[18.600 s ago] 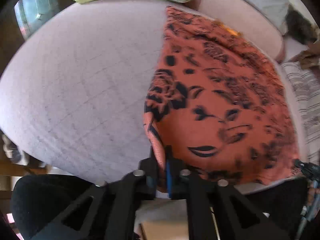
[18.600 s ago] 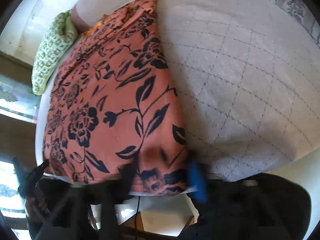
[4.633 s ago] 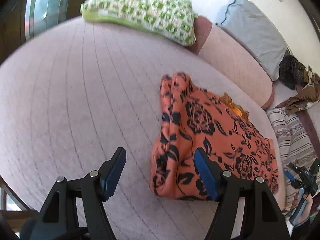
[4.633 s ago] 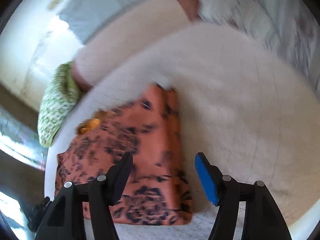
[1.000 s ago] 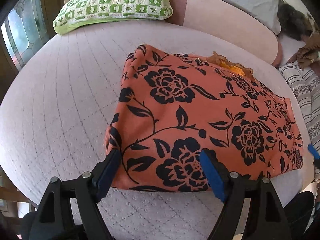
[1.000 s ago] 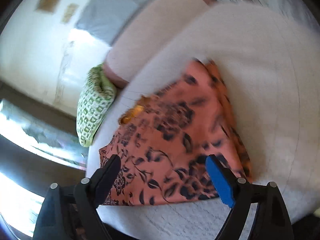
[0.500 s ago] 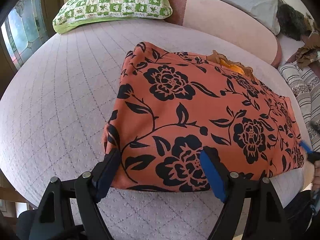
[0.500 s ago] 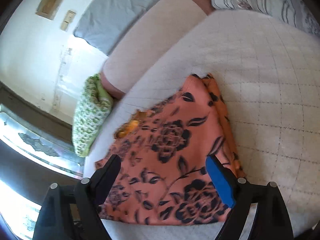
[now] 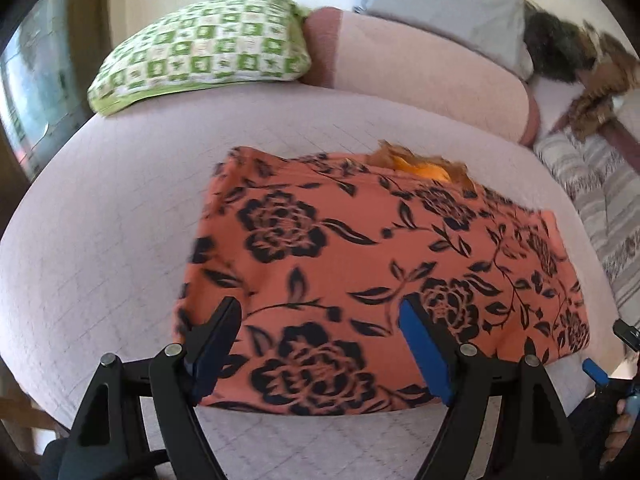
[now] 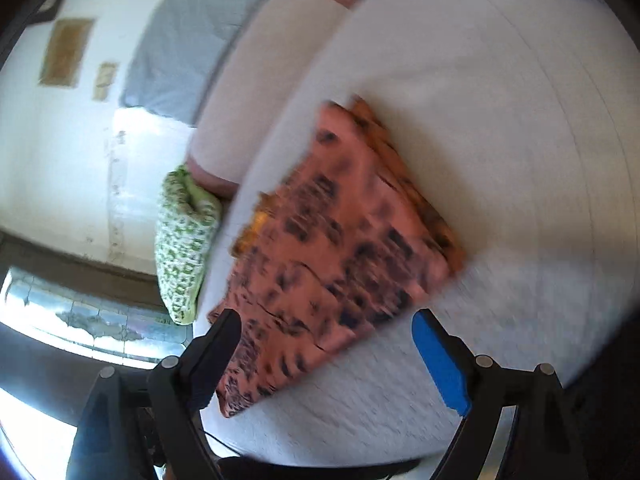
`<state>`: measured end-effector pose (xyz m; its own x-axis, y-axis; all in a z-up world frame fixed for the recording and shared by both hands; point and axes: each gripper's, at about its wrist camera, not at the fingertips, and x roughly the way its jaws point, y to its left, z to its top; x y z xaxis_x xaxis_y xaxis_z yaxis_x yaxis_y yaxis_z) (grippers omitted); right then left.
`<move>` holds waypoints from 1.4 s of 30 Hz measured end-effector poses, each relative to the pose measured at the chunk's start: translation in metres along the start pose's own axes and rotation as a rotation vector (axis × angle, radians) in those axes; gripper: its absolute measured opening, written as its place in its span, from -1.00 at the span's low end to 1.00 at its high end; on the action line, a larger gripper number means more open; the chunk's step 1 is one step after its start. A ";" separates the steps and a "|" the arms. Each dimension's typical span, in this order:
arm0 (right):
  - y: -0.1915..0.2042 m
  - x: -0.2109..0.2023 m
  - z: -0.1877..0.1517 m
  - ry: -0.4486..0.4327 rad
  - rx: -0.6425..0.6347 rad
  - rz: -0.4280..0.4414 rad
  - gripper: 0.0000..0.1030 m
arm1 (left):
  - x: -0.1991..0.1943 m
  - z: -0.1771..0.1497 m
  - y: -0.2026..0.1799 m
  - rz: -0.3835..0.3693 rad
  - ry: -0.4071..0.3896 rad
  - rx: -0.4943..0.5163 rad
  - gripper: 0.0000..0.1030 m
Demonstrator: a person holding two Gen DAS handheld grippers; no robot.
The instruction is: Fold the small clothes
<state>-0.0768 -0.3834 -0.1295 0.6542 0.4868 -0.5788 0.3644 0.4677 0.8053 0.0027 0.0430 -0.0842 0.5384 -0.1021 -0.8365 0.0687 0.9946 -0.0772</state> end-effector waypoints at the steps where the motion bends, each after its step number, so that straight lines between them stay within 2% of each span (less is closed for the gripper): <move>1: -0.005 0.006 0.002 0.001 0.031 -0.004 0.73 | 0.003 0.001 -0.007 0.001 0.003 0.015 0.58; 5: -0.015 0.014 0.018 -0.045 0.114 0.015 0.73 | 0.013 0.003 -0.027 0.023 0.012 0.054 0.58; 10: -0.017 0.023 0.029 -0.046 0.123 0.003 0.73 | 0.008 0.007 -0.041 0.027 -0.008 0.063 0.58; 16: -0.013 0.024 0.032 -0.059 0.129 -0.015 0.73 | 0.011 0.010 -0.040 0.019 -0.003 0.057 0.58; 22: -0.014 0.021 0.026 -0.071 0.203 -0.048 0.73 | 0.020 0.011 -0.035 0.017 0.009 0.032 0.58; 29: -0.011 0.026 0.036 -0.088 0.202 -0.078 0.71 | 0.040 0.019 -0.040 0.018 0.036 0.032 0.58; 31: -0.008 0.028 0.037 -0.078 0.178 -0.100 0.39 | 0.048 0.022 -0.045 0.031 0.049 0.039 0.58; 32: -0.006 0.032 0.038 -0.062 0.165 -0.116 0.16 | 0.049 0.023 -0.047 0.036 0.049 0.040 0.58; 35: -0.005 0.036 0.039 -0.049 0.129 -0.157 0.12 | 0.040 0.027 -0.049 0.035 -0.028 0.018 0.58; 36: -0.003 0.034 0.038 -0.069 0.115 -0.166 0.12 | 0.039 0.027 -0.051 0.032 -0.044 0.019 0.58; 37: -0.003 0.035 0.037 -0.076 0.105 -0.177 0.12 | 0.044 0.026 -0.054 0.039 -0.035 0.035 0.58; 40: 0.001 0.043 0.038 -0.069 0.066 -0.203 0.17 | 0.086 0.014 -0.068 0.110 0.102 0.146 0.64; 41: 0.005 0.046 0.039 -0.061 0.030 -0.217 0.06 | 0.088 0.012 -0.072 0.129 0.060 0.185 0.64; 42: 0.011 0.050 0.042 -0.041 -0.003 -0.223 -0.64 | 0.088 0.012 -0.076 0.143 0.044 0.216 0.64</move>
<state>-0.0129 -0.3848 -0.1443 0.5840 0.3412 -0.7366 0.5009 0.5626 0.6577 0.0549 -0.0418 -0.1450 0.5190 0.0446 -0.8536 0.1748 0.9720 0.1571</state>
